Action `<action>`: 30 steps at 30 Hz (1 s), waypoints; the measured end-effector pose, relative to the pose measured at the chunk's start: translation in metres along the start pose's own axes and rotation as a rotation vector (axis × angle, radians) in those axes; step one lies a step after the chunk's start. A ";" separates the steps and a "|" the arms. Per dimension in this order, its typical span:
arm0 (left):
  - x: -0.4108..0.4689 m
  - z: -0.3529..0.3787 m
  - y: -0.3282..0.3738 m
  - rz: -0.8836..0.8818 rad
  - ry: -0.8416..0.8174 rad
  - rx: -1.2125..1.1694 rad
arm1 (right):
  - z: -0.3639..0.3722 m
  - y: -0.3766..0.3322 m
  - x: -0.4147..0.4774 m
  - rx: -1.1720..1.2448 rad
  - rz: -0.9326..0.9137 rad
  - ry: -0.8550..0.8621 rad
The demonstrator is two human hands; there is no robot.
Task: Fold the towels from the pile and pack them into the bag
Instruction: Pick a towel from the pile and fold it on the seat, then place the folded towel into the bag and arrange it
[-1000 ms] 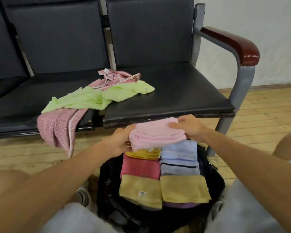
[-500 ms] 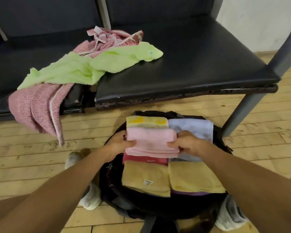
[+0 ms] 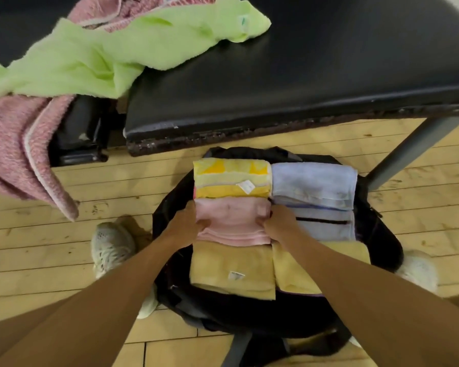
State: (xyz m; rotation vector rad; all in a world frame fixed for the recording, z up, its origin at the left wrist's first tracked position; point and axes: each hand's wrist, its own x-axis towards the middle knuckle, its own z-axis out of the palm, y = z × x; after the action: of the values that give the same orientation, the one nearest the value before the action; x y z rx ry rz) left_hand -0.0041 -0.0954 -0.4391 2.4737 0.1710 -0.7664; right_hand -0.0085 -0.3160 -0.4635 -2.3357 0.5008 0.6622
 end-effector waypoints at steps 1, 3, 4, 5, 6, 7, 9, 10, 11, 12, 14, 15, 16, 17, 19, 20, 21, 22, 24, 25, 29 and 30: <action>-0.001 -0.001 0.001 -0.004 -0.005 0.012 | 0.000 -0.002 -0.001 -0.020 0.001 0.005; -0.004 -0.007 0.007 -0.020 -0.026 0.046 | -0.006 -0.005 -0.004 -0.077 -0.021 0.023; -0.007 -0.011 0.011 -0.030 -0.042 0.076 | -0.010 -0.005 -0.007 -0.116 -0.054 0.029; -0.011 -0.016 0.016 -0.038 -0.062 0.114 | -0.015 -0.005 -0.011 -0.151 -0.096 0.033; -0.014 -0.022 0.020 -0.046 -0.084 0.153 | -0.021 -0.005 -0.014 -0.188 -0.136 0.041; -0.020 -0.029 0.025 -0.042 -0.099 0.190 | -0.027 -0.004 -0.017 -0.224 -0.161 0.051; -0.030 -0.046 0.034 -0.008 -0.122 0.209 | -0.040 -0.007 -0.022 -0.287 -0.175 0.088; -0.036 -0.054 0.039 0.023 -0.135 0.193 | -0.048 -0.010 -0.026 -0.287 -0.172 0.088; -0.044 -0.063 0.045 0.061 -0.153 0.169 | -0.058 -0.016 -0.033 -0.284 -0.176 0.054; -0.053 -0.073 0.051 0.096 -0.172 0.137 | -0.068 -0.023 -0.042 -0.283 -0.189 -0.004; -0.074 -0.094 0.065 0.124 -0.222 0.063 | -0.087 -0.036 -0.060 -0.248 -0.238 -0.138; -0.087 -0.105 0.073 0.140 -0.238 0.034 | -0.096 -0.044 -0.072 -0.195 -0.257 -0.203; -0.099 -0.114 0.079 0.159 -0.237 -0.004 | -0.104 -0.053 -0.082 -0.120 -0.275 -0.267; -0.112 -0.123 0.084 0.193 -0.215 -0.051 | -0.112 -0.061 -0.094 -0.069 -0.307 -0.295; -0.134 -0.137 0.091 0.282 -0.123 -0.151 | -0.129 -0.082 -0.111 -0.034 -0.397 -0.274; -0.142 -0.143 0.092 0.319 -0.071 -0.193 | -0.137 -0.094 -0.119 -0.019 -0.440 -0.255; -0.150 -0.150 0.091 0.350 -0.022 -0.222 | -0.144 -0.106 -0.127 0.001 -0.484 -0.236; -0.155 -0.157 0.090 0.373 0.020 -0.238 | -0.150 -0.119 -0.134 0.035 -0.529 -0.209; -0.159 -0.175 0.085 0.390 0.097 -0.246 | -0.161 -0.144 -0.144 0.103 -0.605 -0.137; -0.159 -0.186 0.082 0.391 0.140 -0.236 | -0.165 -0.158 -0.146 0.131 -0.640 -0.100; -0.155 -0.225 0.063 0.390 0.306 -0.078 | -0.167 -0.208 -0.142 0.162 -0.759 0.036; -0.154 -0.230 0.057 0.386 0.347 -0.078 | -0.164 -0.218 -0.138 0.161 -0.774 0.059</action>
State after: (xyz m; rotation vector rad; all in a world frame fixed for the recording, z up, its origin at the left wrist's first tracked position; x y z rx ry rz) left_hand -0.0040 -0.0157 -0.1677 2.4389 -0.1470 -0.1654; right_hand 0.0443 -0.2467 -0.1705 -2.1557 -0.3218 0.1719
